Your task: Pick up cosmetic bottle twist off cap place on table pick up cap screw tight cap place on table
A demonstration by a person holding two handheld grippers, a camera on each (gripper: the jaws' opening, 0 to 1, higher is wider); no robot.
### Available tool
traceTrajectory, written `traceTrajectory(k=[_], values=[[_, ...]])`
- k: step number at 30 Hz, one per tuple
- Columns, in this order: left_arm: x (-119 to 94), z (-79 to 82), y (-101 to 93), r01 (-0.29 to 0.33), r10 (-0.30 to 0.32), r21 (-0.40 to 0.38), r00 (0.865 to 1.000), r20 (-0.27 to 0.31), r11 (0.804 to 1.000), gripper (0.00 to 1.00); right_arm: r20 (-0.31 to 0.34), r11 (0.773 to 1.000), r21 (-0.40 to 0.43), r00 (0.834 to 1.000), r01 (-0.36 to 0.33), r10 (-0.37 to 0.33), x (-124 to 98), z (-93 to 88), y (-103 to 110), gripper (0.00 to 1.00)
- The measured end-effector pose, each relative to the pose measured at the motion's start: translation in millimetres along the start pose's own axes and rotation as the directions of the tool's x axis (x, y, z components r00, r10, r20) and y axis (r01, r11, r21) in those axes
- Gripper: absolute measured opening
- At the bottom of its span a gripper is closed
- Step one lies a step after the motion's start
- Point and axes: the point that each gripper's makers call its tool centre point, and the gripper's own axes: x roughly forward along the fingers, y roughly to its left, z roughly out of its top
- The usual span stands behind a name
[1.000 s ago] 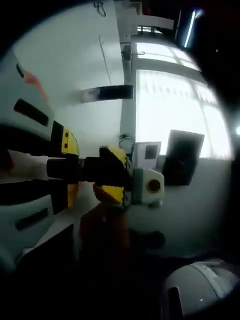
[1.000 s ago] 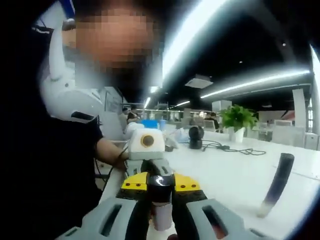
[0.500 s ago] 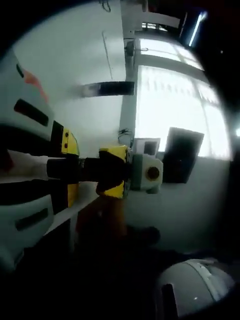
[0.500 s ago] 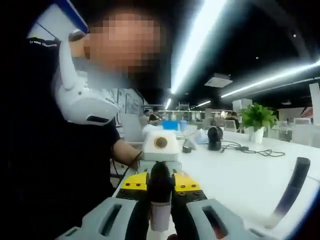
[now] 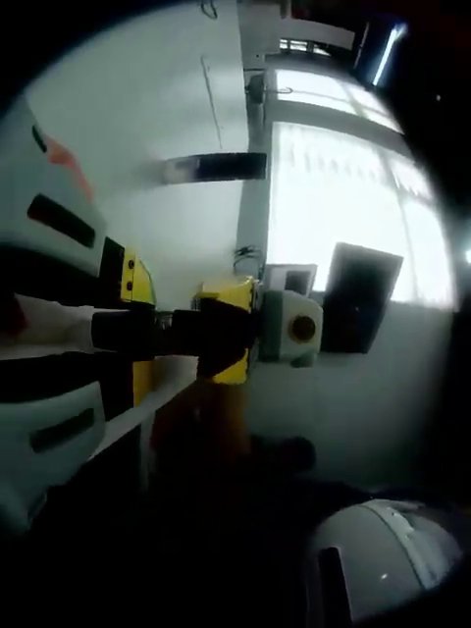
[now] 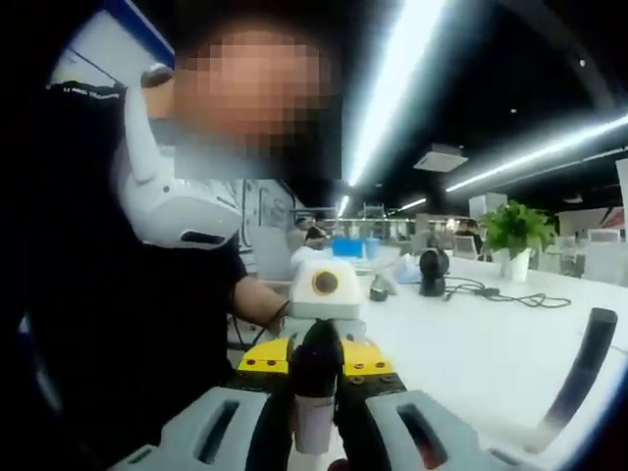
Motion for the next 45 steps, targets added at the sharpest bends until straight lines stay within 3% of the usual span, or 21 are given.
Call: traceTrajectory(k=[14, 27, 32, 40, 45], values=[[1.2, -0.4, -1.0, -0.001, 0.001, 0.006, 1.000, -0.007, 1.000, 0.06, 0.018, 1.000, 0.004, 1.000, 0.024, -0.024, -8.4, 6.9, -5.4, 0.10], [0.3, 3.9, 8.2, -0.061, 0.061, 0.022, 0.998, 0.010, 0.998, 0.06, 0.059, 0.995, 0.016, 0.993, 0.097, -0.097, -14.3, 15.6, -15.7, 0.10], [-1.7, 4.3, 18.7, -0.104, 0.104, 0.022, 0.994, 0.015, 0.994, 0.06, 0.069, 0.988, 0.003, 0.985, 0.157, -0.156, -12.4, 16.8, -22.2, 0.10], [-7.2, 10.8, 36.6, -0.205, 0.203, 0.050, 0.978, 0.042, 0.977, 0.06, 0.094, 0.960, -0.011, 0.956, 0.279, -0.277, -16.2, 19.9, -38.4, 0.10], [-8.7, 10.8, 44.0, -0.238, 0.236, 0.049, 0.971, 0.040, 0.970, 0.06, 0.096, 0.949, -0.022, 0.946, 0.314, -0.310, -15.7, 15.8, -40.5, 0.10]])
